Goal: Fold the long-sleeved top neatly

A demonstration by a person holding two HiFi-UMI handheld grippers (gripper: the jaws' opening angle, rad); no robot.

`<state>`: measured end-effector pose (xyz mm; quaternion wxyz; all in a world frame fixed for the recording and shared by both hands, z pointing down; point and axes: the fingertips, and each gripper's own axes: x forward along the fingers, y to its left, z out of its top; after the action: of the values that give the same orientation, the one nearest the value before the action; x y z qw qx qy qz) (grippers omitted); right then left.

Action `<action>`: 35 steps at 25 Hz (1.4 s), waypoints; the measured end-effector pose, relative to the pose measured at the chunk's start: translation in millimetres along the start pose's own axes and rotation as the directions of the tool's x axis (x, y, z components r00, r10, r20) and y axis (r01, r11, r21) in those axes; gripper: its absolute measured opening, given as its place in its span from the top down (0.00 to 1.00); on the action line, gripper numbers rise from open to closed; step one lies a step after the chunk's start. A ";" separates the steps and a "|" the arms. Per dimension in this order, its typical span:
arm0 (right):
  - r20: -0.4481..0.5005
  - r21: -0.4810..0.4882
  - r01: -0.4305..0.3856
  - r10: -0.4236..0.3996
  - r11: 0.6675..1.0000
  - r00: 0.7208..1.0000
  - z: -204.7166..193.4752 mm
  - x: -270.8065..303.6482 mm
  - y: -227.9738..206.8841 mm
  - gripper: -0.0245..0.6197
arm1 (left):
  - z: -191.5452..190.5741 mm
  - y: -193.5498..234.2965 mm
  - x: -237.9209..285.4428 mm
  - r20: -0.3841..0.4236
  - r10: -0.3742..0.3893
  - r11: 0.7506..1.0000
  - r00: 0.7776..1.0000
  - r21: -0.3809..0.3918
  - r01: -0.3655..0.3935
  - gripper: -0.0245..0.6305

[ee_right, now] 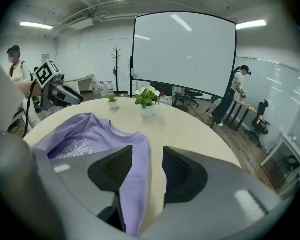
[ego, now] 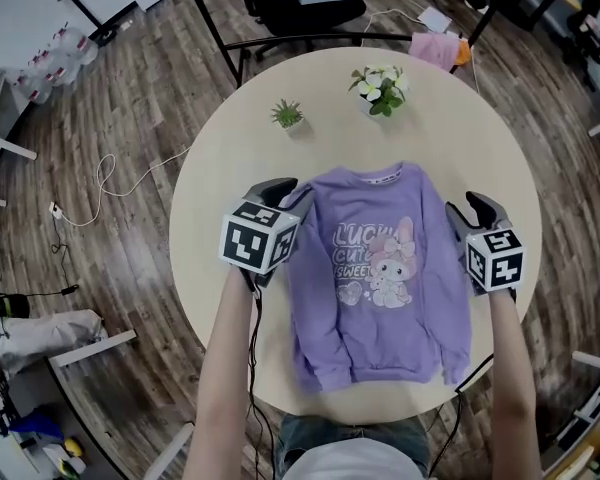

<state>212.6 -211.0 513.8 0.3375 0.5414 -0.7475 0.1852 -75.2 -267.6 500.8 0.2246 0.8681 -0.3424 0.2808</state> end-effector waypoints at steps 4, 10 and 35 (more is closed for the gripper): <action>-0.017 -0.013 0.011 -0.011 1.000 1.000 -28.7 -38.0 -2.2 0.63 | 6.2 -22.8 -23.4 0.053 0.004 1.000 0.999 -0.011 -0.003 0.76; -0.045 0.001 0.010 -0.010 1.000 0.999 -86.1 -94.2 -1.3 0.62 | 6.8 -64.4 -57.5 0.111 0.028 1.000 0.993 -0.004 -0.028 0.76; -0.225 0.132 -0.152 0.179 0.979 0.958 -289.4 -172.1 64.3 0.62 | -80.8 -195.9 -114.9 0.186 0.220 0.964 0.958 -0.189 -0.185 0.76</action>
<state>272.5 114.8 601.8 0.3756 0.4695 -0.7331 0.3179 -30.8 -36.5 448.3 0.2311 0.8303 -0.4736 0.1814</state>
